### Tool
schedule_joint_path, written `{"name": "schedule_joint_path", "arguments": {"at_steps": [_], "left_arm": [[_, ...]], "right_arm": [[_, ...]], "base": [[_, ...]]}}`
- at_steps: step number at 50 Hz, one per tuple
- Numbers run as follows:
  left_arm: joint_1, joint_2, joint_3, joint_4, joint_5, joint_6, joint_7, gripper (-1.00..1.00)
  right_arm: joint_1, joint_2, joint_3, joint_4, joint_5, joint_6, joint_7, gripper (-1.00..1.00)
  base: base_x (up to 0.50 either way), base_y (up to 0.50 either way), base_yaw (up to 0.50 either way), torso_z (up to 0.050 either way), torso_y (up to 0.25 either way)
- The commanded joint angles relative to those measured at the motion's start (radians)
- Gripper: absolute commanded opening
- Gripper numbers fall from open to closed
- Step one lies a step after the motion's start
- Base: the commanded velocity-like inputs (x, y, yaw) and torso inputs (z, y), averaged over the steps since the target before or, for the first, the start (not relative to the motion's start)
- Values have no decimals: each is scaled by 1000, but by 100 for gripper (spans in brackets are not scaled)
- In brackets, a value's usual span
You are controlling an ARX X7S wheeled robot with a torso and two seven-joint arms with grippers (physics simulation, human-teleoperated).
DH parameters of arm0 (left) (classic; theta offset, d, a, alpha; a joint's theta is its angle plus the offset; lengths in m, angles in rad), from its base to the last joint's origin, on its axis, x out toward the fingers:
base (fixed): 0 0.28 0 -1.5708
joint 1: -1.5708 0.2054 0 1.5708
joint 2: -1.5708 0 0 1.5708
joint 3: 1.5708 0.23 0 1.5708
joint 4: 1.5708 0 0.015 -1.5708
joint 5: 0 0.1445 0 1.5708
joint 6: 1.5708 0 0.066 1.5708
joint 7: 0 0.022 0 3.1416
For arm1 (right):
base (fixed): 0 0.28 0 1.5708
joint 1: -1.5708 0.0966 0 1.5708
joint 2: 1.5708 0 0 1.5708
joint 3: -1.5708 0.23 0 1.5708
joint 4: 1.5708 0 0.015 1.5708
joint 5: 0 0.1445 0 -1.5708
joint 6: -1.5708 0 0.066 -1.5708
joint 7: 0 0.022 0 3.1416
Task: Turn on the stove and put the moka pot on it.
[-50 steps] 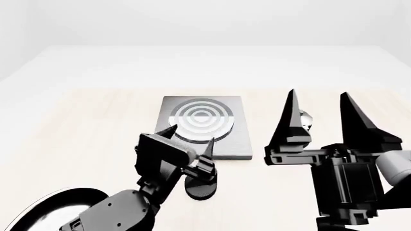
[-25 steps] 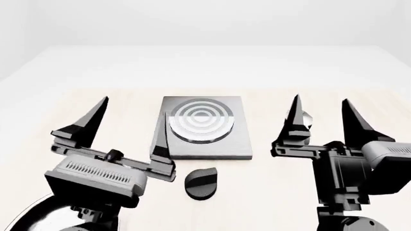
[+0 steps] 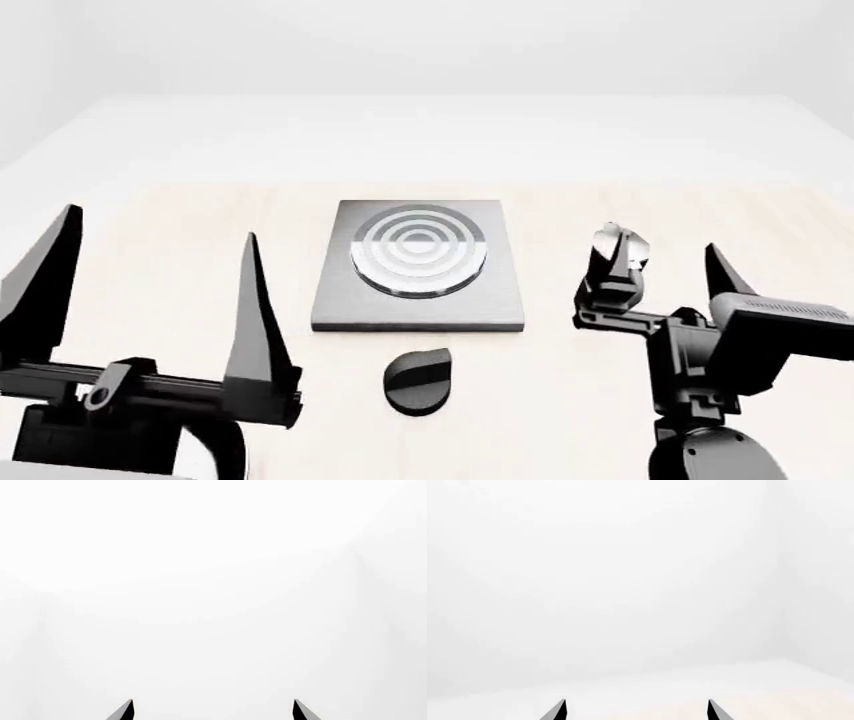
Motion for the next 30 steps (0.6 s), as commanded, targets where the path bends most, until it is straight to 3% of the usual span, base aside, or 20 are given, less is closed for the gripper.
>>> {"name": "schedule_joint_path", "arguments": {"at_steps": [1, 30], "left_arm": [[23, -52, -14, 93, 51, -33, -49, 100], [34, -62, -15, 143, 55, -88, -64, 100]], "right_arm": [[30, -14, -7, 155, -31, -28, -17, 100], [64, -46, -19, 461, -80, -124, -49, 100]], "base": [[0, 0, 0, 0, 0], [0, 0, 0, 0, 0]]}}
